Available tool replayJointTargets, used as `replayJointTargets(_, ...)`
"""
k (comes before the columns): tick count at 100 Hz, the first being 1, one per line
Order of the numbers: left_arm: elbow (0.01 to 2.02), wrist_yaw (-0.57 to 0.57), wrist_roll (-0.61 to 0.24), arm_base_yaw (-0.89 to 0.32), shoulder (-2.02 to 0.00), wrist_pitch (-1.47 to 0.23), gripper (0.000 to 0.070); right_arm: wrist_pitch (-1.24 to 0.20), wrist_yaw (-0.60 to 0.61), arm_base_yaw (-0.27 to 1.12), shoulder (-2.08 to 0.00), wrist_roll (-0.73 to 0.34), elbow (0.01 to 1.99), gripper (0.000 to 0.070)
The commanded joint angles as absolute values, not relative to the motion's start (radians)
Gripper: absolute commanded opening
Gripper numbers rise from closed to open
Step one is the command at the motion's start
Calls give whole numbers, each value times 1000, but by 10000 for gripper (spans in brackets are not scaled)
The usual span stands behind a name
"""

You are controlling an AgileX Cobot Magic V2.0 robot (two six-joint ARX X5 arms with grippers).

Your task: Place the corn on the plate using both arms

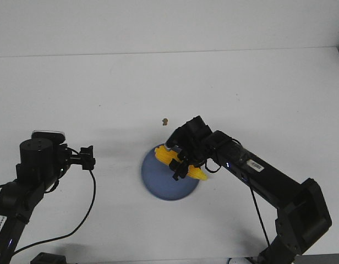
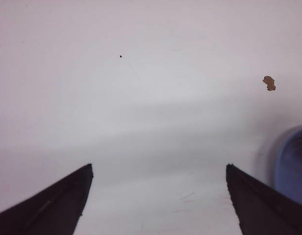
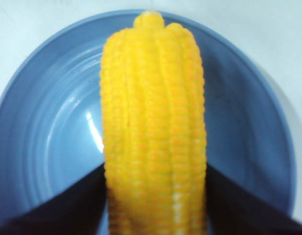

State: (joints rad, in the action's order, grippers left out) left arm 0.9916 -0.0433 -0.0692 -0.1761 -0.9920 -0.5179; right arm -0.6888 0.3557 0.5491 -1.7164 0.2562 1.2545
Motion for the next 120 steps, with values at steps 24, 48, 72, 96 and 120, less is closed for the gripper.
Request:
replayJointTargets(24, 1003, -45, -72, -177, -1001, -516, 554, -682, 359, 556, -1739, 239, 1267, 553)
replayJointTargets(48, 1003, -45, -67, -177, -1001, -516, 547, -683, 360, 550, -1694, 225, 1267, 553)
replayJointTargets(72, 1003, -45, -54, -177, -1000, -514, 543, -648, 234, 510, -1532, 199, 1267, 553)
replayJointTargets(96, 1003, -45, -64, -177, -999, -487, 544, -669, 227, 372, -1330, 170, 1246, 551)
replayJointTargets(120, 1003, -45, -52, -174, -963, -426, 543, -632, 196, 195, -1082, 141, 1096, 548)
